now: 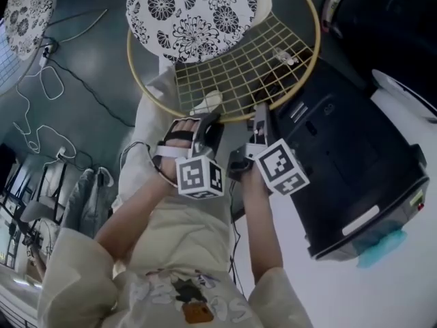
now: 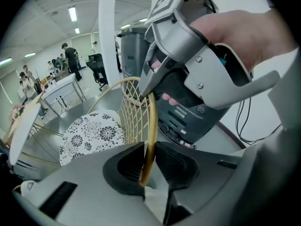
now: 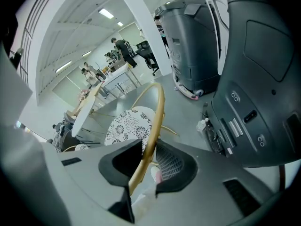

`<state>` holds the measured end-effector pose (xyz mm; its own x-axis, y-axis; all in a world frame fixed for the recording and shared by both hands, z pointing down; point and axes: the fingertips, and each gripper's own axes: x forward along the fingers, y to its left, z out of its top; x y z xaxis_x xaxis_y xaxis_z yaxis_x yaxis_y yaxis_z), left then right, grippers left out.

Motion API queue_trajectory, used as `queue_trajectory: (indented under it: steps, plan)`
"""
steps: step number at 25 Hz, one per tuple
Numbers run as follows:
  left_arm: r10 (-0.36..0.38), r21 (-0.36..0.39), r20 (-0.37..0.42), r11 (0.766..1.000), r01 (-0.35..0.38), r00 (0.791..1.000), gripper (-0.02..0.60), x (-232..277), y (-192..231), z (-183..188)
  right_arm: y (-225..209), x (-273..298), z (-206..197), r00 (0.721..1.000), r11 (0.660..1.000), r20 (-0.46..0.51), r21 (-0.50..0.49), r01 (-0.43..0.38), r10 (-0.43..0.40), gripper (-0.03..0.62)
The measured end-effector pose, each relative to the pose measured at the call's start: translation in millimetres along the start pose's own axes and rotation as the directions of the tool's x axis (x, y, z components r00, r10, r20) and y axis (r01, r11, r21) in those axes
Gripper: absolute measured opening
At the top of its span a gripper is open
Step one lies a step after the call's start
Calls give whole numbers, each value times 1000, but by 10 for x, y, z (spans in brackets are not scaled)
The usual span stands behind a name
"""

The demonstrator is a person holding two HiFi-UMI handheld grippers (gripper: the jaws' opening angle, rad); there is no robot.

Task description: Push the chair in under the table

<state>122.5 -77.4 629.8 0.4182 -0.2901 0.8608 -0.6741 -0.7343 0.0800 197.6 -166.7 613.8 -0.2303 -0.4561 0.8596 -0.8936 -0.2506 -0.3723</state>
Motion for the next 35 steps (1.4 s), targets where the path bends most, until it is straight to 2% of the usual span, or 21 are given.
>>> queue_trajectory:
  steps: [7, 17, 25, 35]
  plan:
    - [-14, -77, 11, 997, 15, 1000, 78, -90, 16, 50, 40, -74, 41, 1000, 1000, -5, 19, 7, -7, 91]
    - [-11, -85, 16, 996, 13, 1000, 80, -55, 92, 30, 79, -5, 56, 1000, 999, 6, 44, -17, 16, 89]
    - [32, -78, 9, 996, -31, 999, 81, -13, 45, 25, 4, -10, 38, 998, 995, 27, 81, -66, 64, 84]
    - [44, -81, 9, 996, -43, 999, 83, -12, 30, 3, -7, -7, 21, 996, 994, 34, 76, -79, 77, 84]
